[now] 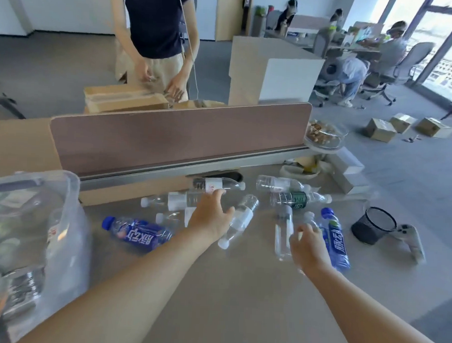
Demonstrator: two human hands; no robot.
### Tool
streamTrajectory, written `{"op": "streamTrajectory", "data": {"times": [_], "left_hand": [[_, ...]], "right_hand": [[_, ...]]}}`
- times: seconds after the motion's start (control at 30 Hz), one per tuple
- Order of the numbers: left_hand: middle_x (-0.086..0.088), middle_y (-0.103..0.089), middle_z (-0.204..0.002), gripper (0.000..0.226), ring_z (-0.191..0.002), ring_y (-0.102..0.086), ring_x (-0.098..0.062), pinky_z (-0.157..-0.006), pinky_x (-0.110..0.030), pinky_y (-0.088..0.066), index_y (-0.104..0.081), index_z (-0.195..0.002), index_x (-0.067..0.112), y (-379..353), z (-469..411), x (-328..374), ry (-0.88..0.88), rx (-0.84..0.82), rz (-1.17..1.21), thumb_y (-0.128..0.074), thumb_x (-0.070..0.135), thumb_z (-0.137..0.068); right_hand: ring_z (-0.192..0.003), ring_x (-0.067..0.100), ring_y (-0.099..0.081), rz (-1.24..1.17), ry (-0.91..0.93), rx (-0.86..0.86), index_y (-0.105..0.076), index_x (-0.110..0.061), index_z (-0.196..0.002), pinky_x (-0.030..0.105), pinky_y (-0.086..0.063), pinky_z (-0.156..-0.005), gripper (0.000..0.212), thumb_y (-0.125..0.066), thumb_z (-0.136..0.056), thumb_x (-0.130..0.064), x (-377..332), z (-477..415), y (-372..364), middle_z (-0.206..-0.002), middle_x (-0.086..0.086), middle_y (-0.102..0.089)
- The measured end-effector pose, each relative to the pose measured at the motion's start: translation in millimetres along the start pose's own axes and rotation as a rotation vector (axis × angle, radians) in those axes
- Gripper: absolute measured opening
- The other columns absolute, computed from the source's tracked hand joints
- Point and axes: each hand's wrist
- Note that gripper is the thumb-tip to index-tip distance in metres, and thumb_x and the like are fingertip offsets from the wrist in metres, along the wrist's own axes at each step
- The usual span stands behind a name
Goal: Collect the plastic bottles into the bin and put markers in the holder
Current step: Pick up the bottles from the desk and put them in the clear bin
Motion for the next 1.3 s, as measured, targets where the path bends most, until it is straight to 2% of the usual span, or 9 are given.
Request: {"op": "streamTrajectory", "data": {"times": [0.2,0.37,0.43,0.63,0.77,0.87,1.03,1.2,1.3], "left_hand": [[-0.011,-0.046,-0.133,0.055,-0.115,-0.053,-0.033,-0.084,-0.038,-0.047,-0.039,-0.139,0.019,-84.9,-47.5,6.9,0.103,-0.136,-0.231,-0.056,0.031,-0.088],[-0.017,-0.04,-0.141,0.075,-0.127,-0.042,-0.035,-0.103,-0.041,-0.038,-0.022,-0.148,0.021,-142.8,-72.7,-17.2,0.216,-0.194,-0.392,-0.058,0.043,-0.086],[-0.017,-0.03,-0.15,0.081,-0.13,-0.04,-0.035,-0.101,-0.04,-0.039,-0.006,-0.153,0.027,-160.3,-71.2,-27.2,0.253,-0.216,-0.387,-0.055,0.042,-0.09],[-0.022,-0.042,-0.136,0.082,-0.108,-0.057,-0.035,-0.088,-0.036,-0.045,0.008,-0.153,0.028,-183.2,-58.1,-34.6,0.269,-0.193,-0.291,-0.05,0.029,-0.094],[-0.021,-0.041,-0.138,0.078,-0.111,-0.056,-0.037,-0.089,-0.038,-0.045,0.0,-0.152,0.025,-157.0,-47.1,-25.2,0.259,-0.093,-0.137,-0.052,0.032,-0.094],[-0.016,-0.041,-0.138,0.079,-0.114,-0.053,-0.032,-0.089,-0.036,-0.043,-0.004,-0.151,0.027,-116.4,-44.5,-15.9,0.154,-0.011,-0.119,-0.055,0.032,-0.091],[-0.01,-0.051,-0.133,0.082,-0.111,-0.056,-0.028,-0.082,-0.032,-0.042,-0.008,-0.151,0.029,-42.7,-48.1,-16.7,0.151,0.166,-0.129,-0.06,0.032,-0.088],[-0.004,-0.058,-0.121,0.073,-0.099,-0.057,-0.023,-0.076,-0.031,-0.045,-0.019,-0.146,0.029,7.9,-26.2,-26.4,0.112,0.287,-0.09,-0.061,0.038,-0.087],[-0.004,-0.057,-0.124,0.074,-0.103,-0.056,-0.022,-0.077,-0.03,-0.042,-0.019,-0.148,0.027,39.4,-15.5,-32.3,0.08,0.41,-0.08,-0.06,0.044,-0.087]], "right_hand": [[-0.095,0.028,-0.046,-0.149,-0.057,-0.055,-0.051,-0.008,-0.124,0.03,-0.035,-0.079,0.032,-0.047,-0.092,-0.012,48.6,-39.0,10.7,-0.105,0.008,-0.045],[-0.089,0.019,-0.045,-0.143,-0.04,-0.06,-0.053,-0.011,-0.126,0.026,-0.034,-0.076,0.034,-0.05,-0.094,-0.021,81.3,-60.2,7.2,-0.124,0.012,-0.051],[-0.089,0.017,-0.045,-0.158,-0.021,-0.046,-0.055,-0.012,-0.124,0.026,-0.033,-0.077,0.032,-0.05,-0.093,-0.02,88.8,-68.7,2.6,-0.122,0.011,-0.052],[-0.095,0.016,-0.046,-0.269,-0.005,0.033,-0.054,-0.01,-0.121,0.025,-0.033,-0.08,0.03,-0.048,-0.091,-0.008,76.4,-93.4,-20.7,-0.122,0.01,-0.052],[-0.12,0.03,-0.044,-0.16,0.068,-0.03,-0.043,-0.014,-0.134,0.038,-0.041,-0.096,0.044,-0.049,-0.091,-0.013,66.3,-107.7,-43.6,-0.135,0.014,-0.042],[-0.135,0.035,-0.032,0.037,0.111,-0.325,-0.011,-0.031,-0.152,0.043,-0.039,-0.103,0.066,-0.043,-0.096,-0.022,68.2,-97.3,-70.7,-0.155,0.014,-0.014],[-0.122,0.038,-0.038,0.261,0.137,-0.38,-0.011,-0.042,-0.15,0.043,-0.042,-0.098,0.069,-0.038,-0.093,-0.014,44.0,-69.5,-95.2,-0.151,0.018,-0.01],[-0.111,0.041,-0.052,-0.102,-0.022,-0.39,-0.022,-0.028,-0.147,0.045,-0.046,-0.095,0.068,-0.048,-0.085,-0.019,2.2,-63.0,-80.0,-0.131,0.018,-0.035],[-0.098,0.034,-0.057,-0.19,0.052,-0.341,-0.024,-0.02,-0.146,0.045,-0.051,-0.087,0.065,-0.049,-0.086,-0.023,-35.6,-56.3,-64.6,-0.132,0.014,-0.036]]}}
Point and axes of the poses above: each hand's wrist, its own z-axis away from the middle knuckle, its own y-axis out of the back of the hand, x = y × z
